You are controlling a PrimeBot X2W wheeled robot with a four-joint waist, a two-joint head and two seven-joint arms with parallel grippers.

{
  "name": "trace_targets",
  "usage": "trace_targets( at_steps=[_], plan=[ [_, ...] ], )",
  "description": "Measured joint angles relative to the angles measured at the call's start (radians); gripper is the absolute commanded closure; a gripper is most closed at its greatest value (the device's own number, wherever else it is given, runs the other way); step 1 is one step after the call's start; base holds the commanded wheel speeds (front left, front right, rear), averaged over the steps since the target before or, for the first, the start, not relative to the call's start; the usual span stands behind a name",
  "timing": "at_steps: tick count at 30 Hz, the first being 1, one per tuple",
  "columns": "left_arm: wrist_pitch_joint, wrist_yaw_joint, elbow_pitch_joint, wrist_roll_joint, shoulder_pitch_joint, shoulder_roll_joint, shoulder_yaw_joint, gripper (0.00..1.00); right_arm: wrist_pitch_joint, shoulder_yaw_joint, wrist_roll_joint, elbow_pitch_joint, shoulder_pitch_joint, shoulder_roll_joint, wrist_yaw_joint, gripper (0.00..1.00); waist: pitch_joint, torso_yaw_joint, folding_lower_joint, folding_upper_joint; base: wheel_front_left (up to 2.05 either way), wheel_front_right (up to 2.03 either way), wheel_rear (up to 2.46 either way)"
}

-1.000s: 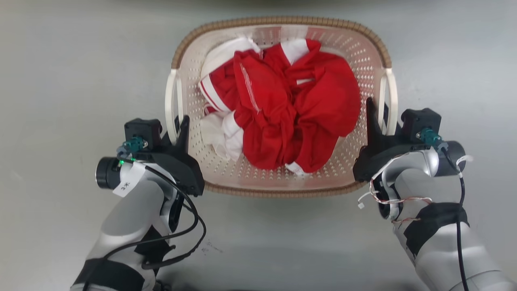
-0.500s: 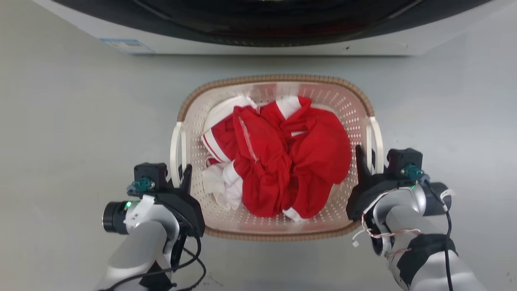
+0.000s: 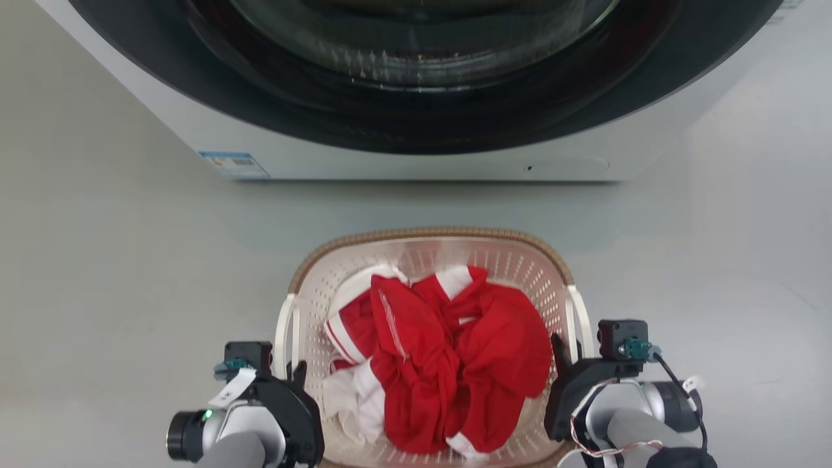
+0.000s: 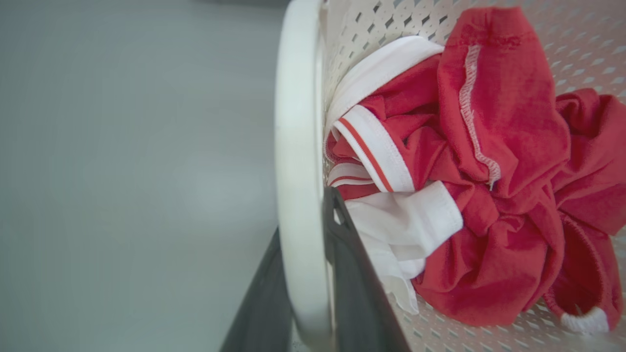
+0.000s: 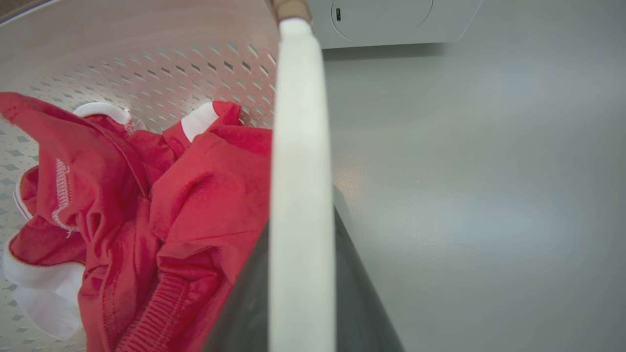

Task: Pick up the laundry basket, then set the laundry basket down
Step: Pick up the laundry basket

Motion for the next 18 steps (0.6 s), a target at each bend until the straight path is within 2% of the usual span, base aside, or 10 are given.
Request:
trace_targets(
  at_steps=[18],
  plan=[
    [0.095, -0.010, 0.033, -0.059, 0.197, 0.001, -0.056, 1.00, 0.113, 0.137, 0.170, 0.005, 0.184, 0.000, -0.008, 1.00, -0.256, -0.025, 0.0000, -0.0001, 0.00, 0.00, 0.00]
  ],
)
